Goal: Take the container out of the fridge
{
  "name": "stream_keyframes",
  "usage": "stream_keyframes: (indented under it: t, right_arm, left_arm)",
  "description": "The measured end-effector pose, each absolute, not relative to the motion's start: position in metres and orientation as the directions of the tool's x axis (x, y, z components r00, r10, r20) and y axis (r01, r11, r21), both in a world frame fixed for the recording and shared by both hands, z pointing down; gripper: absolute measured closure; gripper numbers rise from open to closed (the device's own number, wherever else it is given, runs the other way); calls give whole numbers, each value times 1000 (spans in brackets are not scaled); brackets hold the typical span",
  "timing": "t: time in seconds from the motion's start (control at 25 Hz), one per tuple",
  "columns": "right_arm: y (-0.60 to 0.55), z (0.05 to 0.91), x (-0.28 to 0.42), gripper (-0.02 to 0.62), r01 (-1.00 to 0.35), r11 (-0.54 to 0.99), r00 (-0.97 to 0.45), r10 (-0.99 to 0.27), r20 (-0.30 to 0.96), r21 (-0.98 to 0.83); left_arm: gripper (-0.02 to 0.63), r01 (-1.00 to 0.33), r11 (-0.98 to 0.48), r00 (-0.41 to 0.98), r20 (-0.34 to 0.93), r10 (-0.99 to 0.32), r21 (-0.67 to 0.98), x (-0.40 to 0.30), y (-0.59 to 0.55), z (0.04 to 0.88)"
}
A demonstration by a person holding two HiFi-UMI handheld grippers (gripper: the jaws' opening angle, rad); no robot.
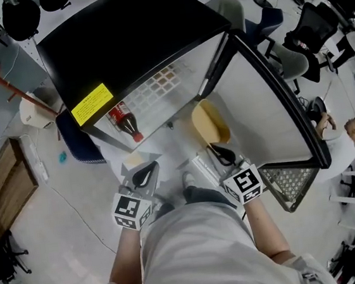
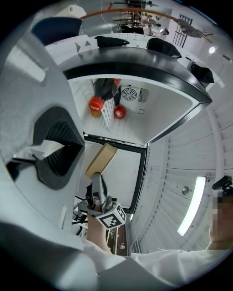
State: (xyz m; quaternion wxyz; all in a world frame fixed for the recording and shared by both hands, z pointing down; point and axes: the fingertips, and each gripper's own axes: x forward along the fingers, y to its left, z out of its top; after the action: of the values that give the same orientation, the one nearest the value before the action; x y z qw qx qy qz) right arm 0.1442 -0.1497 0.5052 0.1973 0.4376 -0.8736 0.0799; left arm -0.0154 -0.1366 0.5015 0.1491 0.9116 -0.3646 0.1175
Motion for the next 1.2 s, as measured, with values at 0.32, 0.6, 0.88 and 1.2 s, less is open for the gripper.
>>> stream_keyframes:
  t: [0.32, 0.6, 0.88, 1.2]
  right_arm:
    - [-133, 497, 153, 574, -820, 573, -527, -767, 365, 19]
    - [-129, 493, 161, 574, -841, 540, -514, -792, 330, -13]
    - [-131, 489, 169, 574, -858, 511, -502, -810, 304, -54]
    - [-132, 488, 163, 574, -846, 532, -518, -799, 307, -43]
  left_arm:
    - [597, -644, -745, 755, 298, -584, 173, 1, -142, 490]
    - [597, -627, -761, 770, 277, -574, 165, 5, -147, 483]
    - [597, -625, -763, 771, 282, -571, 163, 6, -148, 484]
    - [597, -630, -759, 766, 288, -574, 162, 5, -150, 484]
